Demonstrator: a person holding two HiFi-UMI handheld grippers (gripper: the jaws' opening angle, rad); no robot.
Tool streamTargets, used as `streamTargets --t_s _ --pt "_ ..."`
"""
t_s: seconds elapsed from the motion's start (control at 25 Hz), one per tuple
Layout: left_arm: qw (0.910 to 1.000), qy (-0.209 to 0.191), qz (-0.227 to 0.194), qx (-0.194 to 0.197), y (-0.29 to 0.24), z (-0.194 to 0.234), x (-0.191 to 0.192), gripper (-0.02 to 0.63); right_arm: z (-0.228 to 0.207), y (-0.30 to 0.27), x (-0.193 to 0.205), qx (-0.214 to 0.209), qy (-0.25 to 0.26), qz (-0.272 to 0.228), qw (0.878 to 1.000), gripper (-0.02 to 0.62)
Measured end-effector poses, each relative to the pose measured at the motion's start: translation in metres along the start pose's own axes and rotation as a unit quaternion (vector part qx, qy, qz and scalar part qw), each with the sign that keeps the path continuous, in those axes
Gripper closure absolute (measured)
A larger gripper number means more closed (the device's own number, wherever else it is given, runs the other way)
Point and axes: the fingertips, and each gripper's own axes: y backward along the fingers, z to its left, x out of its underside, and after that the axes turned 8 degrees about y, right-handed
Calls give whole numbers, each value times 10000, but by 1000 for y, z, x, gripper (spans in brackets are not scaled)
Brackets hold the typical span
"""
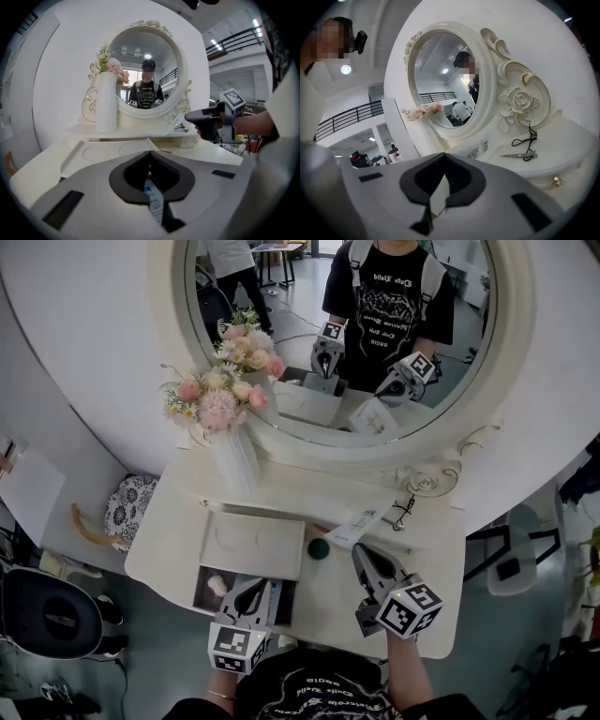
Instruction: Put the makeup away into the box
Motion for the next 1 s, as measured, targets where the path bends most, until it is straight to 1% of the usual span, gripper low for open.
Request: streamTargets --t_s 0.28,0.48,0.64,1.0 --pt "9999 15 -64 -86 5 2 0 591 22 -1 0 -383 30 -5 9993 588" --pt "9998 74 -48 -175 14 2 5 591 38 0 7 -638 99 147 9978 588" --pt "9995 88 -154 -275 21 7 1 591 51 -5 4 -808 144 127 9965 588" --pt "9982 181 -263 -512 40 17 5 591 85 -8 12 -1325 214 266 9906 588"
